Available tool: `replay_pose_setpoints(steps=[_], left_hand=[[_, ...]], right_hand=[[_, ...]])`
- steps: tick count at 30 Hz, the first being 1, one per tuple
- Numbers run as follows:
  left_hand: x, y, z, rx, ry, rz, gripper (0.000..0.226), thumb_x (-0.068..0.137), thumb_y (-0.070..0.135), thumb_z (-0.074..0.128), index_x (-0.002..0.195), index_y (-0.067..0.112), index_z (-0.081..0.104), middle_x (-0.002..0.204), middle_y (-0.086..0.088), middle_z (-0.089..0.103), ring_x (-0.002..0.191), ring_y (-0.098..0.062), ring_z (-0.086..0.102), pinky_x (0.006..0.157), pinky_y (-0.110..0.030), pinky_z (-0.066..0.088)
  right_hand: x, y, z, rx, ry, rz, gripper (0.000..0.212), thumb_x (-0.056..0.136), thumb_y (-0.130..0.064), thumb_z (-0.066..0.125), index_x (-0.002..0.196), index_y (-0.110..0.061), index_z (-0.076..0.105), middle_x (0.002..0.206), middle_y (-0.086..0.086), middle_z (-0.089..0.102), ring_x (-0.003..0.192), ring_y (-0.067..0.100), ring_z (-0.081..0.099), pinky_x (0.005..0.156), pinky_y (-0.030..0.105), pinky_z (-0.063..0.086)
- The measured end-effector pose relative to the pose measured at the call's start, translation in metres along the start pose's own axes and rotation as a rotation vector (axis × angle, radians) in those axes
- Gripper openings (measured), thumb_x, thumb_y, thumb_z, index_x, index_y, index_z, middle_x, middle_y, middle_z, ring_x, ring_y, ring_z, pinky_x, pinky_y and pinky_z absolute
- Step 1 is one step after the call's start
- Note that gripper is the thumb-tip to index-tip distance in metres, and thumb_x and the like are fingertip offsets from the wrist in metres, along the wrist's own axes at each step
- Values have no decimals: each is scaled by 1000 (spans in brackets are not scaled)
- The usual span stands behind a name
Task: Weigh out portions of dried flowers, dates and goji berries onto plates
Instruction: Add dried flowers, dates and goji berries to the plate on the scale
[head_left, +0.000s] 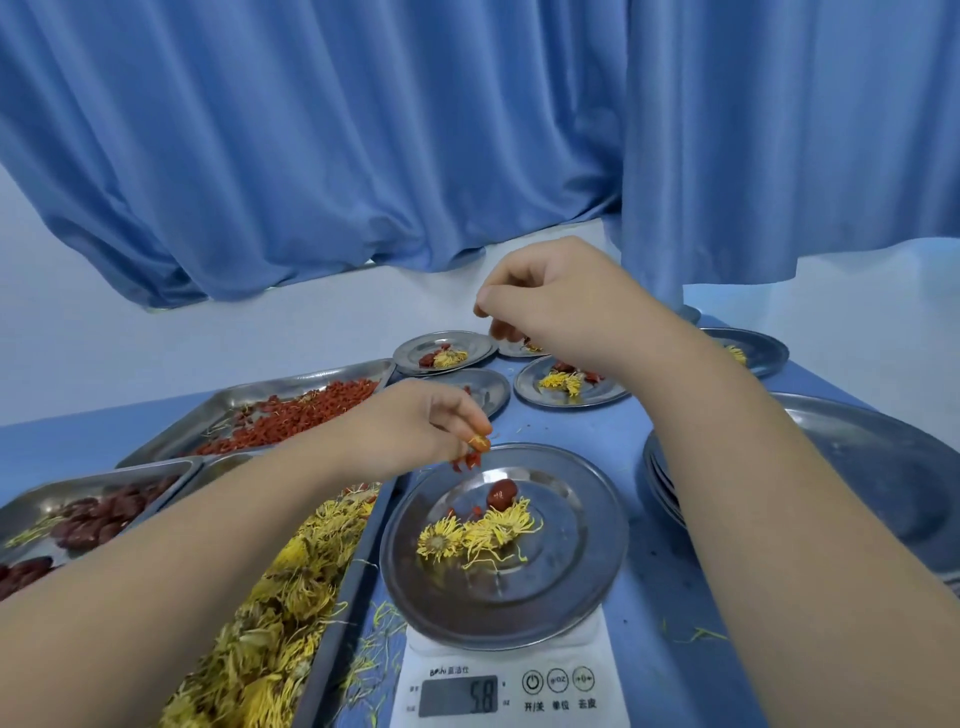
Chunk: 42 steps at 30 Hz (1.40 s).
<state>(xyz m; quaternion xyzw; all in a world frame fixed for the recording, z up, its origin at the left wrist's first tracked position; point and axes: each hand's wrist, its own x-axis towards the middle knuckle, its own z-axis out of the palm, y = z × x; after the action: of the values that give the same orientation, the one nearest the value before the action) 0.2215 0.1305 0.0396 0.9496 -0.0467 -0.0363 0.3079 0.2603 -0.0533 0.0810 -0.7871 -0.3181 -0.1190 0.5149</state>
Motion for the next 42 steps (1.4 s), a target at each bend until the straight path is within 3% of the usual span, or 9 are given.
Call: replay_pose_setpoints(steps=[3, 9, 13, 16, 21, 24, 28, 32, 42], left_hand=[[2, 0, -6, -22, 6, -3, 24, 86, 5, 67, 98, 26, 69, 94, 7, 76, 82, -4, 70, 71, -16, 49], [2, -6, -2, 26, 84, 18, 25, 79, 15, 77, 91, 36, 70, 80, 18, 70, 71, 3, 64, 65, -11, 45], [2, -10, 4, -98, 129, -3, 19, 84, 18, 72, 99, 30, 69, 88, 9, 75, 83, -4, 70, 79, -23, 47], [-1, -12, 7, -230, 190, -51, 17, 89, 17, 67, 104, 25, 68, 92, 5, 76, 91, -13, 70, 85, -31, 54], [-9, -17, 16, -526, 243, -68, 19, 90, -1, 62, 104, 10, 68, 97, -11, 73, 94, -23, 72, 79, -33, 58], [-10, -15, 23, -473, 236, -65, 21, 89, -5, 60, 102, 10, 67, 96, -13, 73, 91, -24, 73, 76, -32, 60], [-9, -11, 28, -377, 184, -70, 31, 90, 2, 59, 115, 20, 63, 94, 2, 77, 89, -14, 72, 71, -22, 55], [-6, -14, 28, -458, 191, -77, 31, 92, 14, 60, 120, 26, 59, 92, 2, 77, 86, -16, 73, 83, -32, 53], [-2, -19, 30, -509, 208, -41, 25, 86, 0, 67, 105, 16, 68, 91, -8, 70, 83, -16, 71, 61, -20, 55]], right_hand=[[0, 0, -2, 14, -4, -6, 15, 84, -23, 59, 77, -19, 71, 70, -6, 72, 59, -2, 62, 53, 15, 49], [2, 3, -3, -34, -35, 3, 15, 84, -25, 59, 77, -20, 71, 70, -7, 71, 67, 5, 64, 51, 11, 48], [0, 3, -1, -92, -98, 23, 15, 84, -25, 60, 78, -16, 71, 73, 0, 72, 69, 13, 67, 63, 25, 53], [-3, 3, -3, -159, -229, 69, 16, 86, -28, 59, 80, -18, 70, 76, -1, 72, 64, 10, 67, 55, 21, 50], [-5, 4, -5, -221, -377, 128, 17, 90, -30, 57, 83, -17, 67, 77, -5, 70, 65, 9, 67, 62, 26, 53], [-5, 5, -5, -231, -395, 134, 17, 90, -31, 58, 86, -17, 67, 79, -4, 70, 67, 9, 68, 60, 25, 52], [-4, 6, -6, -237, -405, 142, 18, 90, -32, 58, 87, -17, 68, 81, -3, 71, 70, 11, 69, 64, 26, 55], [-4, 8, -7, -239, -429, 161, 18, 90, -32, 57, 86, -18, 67, 81, -2, 72, 71, 11, 71, 64, 27, 55], [-5, 10, -8, -239, -485, 192, 17, 91, -33, 57, 83, -19, 65, 82, 0, 71, 75, 15, 72, 71, 31, 58]])
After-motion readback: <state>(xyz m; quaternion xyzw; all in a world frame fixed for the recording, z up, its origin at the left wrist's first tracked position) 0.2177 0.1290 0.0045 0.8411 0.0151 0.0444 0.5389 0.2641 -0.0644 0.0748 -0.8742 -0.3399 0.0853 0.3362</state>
